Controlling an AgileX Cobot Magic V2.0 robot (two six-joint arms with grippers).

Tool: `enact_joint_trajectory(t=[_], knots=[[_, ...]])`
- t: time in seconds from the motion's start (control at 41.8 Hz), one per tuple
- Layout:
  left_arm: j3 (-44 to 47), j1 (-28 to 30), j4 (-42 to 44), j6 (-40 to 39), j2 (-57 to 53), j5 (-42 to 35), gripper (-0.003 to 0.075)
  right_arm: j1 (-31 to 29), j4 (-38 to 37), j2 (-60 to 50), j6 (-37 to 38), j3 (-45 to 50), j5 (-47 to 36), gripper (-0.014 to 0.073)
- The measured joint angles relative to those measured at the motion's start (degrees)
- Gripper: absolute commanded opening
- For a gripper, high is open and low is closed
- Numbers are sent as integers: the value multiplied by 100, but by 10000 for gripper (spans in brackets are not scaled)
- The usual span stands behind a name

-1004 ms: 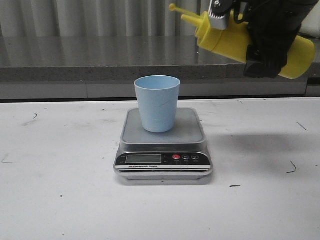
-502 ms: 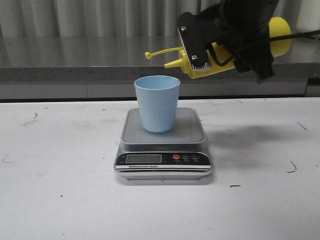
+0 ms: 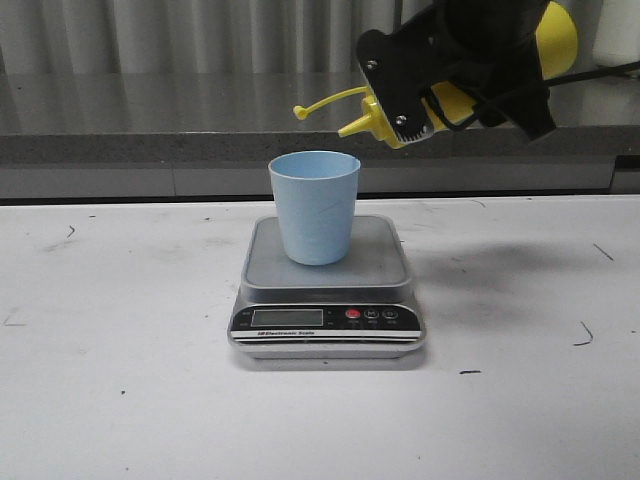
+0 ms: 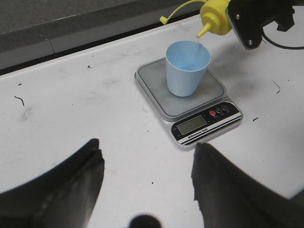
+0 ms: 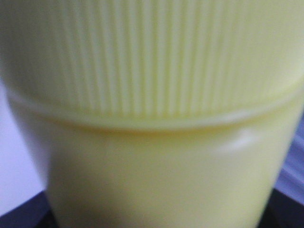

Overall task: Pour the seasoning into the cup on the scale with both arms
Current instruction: 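Tilt the bottle nozzle down over the blue cup with the right gripper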

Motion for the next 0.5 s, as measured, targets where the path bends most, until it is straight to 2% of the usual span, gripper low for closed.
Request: enact_joint_trajectory(t=[0.335,0.502], knots=[[0,0,0,0,0,0,409,0,-190,0,159,-10,-78,291],[0,0,0,0,0,0,409,0,-190,0,1000,-10,-177,291]])
